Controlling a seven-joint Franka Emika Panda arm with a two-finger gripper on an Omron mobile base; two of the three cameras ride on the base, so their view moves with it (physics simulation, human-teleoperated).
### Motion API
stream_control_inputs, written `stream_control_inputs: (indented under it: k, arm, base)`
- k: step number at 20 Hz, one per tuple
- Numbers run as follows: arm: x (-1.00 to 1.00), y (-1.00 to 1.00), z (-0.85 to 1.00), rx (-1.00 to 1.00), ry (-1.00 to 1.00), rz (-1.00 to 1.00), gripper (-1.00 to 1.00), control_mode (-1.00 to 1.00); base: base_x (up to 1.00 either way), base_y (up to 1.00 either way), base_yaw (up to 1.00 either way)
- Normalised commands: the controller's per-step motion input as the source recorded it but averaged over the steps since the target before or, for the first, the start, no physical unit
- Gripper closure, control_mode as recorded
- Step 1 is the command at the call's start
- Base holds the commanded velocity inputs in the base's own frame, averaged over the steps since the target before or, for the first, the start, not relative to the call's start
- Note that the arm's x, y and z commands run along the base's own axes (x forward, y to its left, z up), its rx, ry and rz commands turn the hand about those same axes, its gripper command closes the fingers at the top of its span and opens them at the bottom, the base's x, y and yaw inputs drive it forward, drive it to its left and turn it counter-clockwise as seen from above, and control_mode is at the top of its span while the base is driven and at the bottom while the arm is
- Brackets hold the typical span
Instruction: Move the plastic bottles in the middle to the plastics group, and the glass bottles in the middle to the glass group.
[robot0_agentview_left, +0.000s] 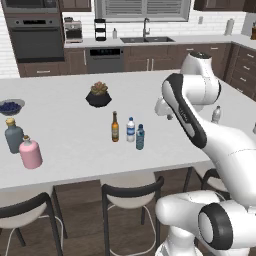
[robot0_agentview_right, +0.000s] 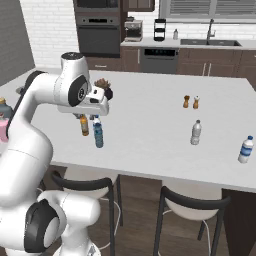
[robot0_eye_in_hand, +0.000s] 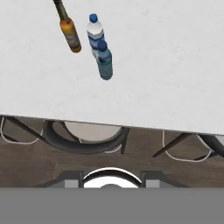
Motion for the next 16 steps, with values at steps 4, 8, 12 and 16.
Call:
stream_control_inputs:
  k: [4, 8, 12, 16]
  arm:
    - [0.26, 0.14, 0.00, 0.00, 0.00, 0.00, -1.00, -1.00]
    - [0.85, 0.24, -0.23, 0.00, -0.01, 0.00, -1.00, -1.00]
    - [0.85, 0.26, -0.49, 0.00, 0.00, 0.00, -1.00, -1.00]
    - [0.76, 0.21, -0.64, 0.00, -0.01, 0.00, -1.00, -1.00]
  base:
    - [0.00, 0.00, 0.00]
    - [0.00, 0.00, 0.00]
    - [0.00, 0.00, 0.00]
    - [0.00, 0.00, 0.00]
